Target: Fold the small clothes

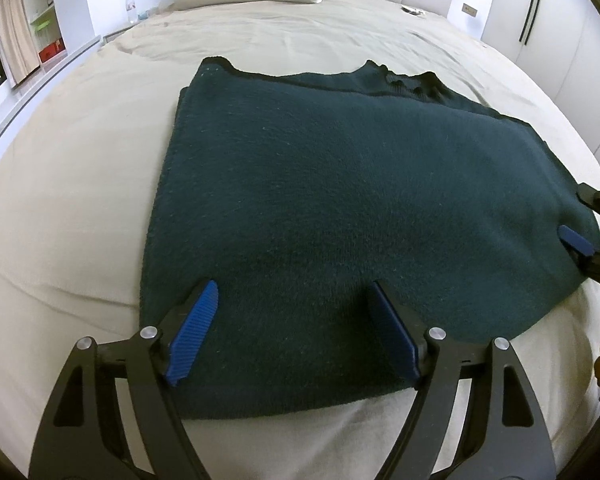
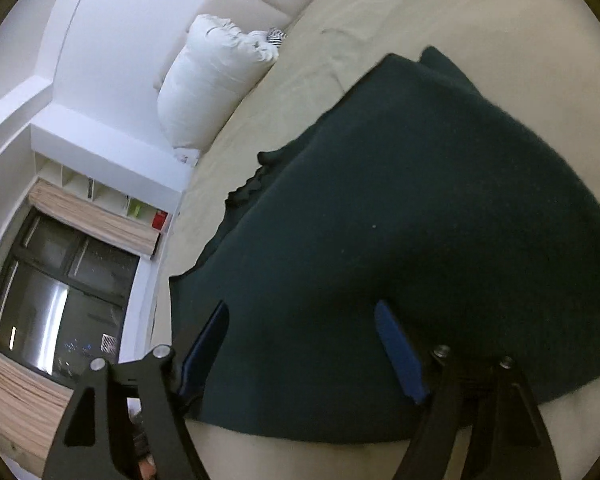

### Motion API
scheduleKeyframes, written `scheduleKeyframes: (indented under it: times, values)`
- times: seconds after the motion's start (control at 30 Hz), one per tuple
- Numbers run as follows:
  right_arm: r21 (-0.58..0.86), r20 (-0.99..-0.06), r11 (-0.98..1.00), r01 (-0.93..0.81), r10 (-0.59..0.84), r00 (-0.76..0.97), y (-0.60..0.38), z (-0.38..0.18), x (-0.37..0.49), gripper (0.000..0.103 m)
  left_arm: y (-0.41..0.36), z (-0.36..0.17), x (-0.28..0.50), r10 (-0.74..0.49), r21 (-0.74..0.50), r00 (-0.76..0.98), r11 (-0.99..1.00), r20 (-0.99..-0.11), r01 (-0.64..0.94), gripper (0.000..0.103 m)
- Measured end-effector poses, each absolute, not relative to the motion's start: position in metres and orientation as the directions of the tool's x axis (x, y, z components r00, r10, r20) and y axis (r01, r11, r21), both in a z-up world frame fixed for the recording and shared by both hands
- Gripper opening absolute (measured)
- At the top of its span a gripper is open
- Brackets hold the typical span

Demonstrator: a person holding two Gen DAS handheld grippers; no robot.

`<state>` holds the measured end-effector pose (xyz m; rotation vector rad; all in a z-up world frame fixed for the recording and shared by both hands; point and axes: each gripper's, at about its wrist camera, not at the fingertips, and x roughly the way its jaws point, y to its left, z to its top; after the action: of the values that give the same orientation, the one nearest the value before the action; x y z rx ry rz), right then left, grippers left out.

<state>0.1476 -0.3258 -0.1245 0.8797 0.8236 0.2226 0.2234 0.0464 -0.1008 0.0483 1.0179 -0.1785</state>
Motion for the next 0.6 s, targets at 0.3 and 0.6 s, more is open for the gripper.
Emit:
scheduleKeyframes:
  times: [0.3,0.6]
  values:
    - [0.691,-0.539,0.712,0.125,0.393,0.745,-0.335,-0.086,0.120,0.082,0.083,-0.072,0.217,-0.273,-0.265,0.562,0.959,-0.781,0.098,0.078]
    - [0.680,-0.523,0.716,0.156,0.325,0.788,-0.370,-0.072,0.091,0.086,0.167,-0.069,0.232,-0.415,-0.552,0.569,0.830,-0.710,-0.084,0.088]
